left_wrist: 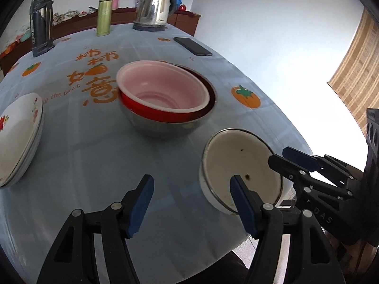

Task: Organize plates and bowls
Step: 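Close the left gripper on the cream enamel bowl rim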

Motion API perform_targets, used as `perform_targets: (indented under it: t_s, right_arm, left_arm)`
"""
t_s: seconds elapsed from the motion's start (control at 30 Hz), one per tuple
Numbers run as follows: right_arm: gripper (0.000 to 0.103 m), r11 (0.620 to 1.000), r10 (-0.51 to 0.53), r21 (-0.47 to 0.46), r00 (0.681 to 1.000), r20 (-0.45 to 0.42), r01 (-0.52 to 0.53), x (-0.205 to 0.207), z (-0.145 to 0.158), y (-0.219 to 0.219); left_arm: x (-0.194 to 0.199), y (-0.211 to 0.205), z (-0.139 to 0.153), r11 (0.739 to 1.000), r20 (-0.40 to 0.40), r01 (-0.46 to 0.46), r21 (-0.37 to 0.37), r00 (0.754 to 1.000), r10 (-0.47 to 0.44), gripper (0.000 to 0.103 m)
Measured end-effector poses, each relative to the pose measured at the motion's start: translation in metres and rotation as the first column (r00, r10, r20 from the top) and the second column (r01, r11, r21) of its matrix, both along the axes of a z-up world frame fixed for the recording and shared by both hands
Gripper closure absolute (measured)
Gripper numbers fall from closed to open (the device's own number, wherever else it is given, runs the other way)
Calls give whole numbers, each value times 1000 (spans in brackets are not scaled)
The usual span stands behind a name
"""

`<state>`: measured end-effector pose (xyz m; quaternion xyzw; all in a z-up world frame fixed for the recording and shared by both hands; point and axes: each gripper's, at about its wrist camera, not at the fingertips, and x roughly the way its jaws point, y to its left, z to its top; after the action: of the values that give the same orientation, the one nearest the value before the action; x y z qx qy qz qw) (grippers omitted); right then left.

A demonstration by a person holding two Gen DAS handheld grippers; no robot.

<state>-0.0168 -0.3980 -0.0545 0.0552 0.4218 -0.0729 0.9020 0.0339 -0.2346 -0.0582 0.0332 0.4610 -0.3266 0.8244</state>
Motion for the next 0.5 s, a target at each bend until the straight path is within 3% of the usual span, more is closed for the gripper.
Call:
perform_targets:
  t_s: [0.1,0.17,0.3,0.37,0.5]
  right_arm:
    - [76,1000,-1,5,1000,-2,1,-1,-2,-1]
    - [78,1000,5,11,1000,-3,-5,-1,-3,1]
    - [86,1000,16,22,1000,-4,-16,1,-5,5]
    - [88,1000,21,13,1000,-4,-21,0,-6,9]
    - [90,1000,13,13,1000,2,-13,-1,-7,9]
  left_arm:
    - [-3,-1,1,1000,10,6,1,1000,-6,46]
    - [-1,-3,-4,1000,-15,17,2,1000,-17,61]
    - [-3,-7,-6,999,-14,32,-2,999,-32,70]
    - [-5,-11,-6,999,-7,49,-2,999,-49,82]
    - [-9,-14,-7,998,16,58,-5,998,-58,83]
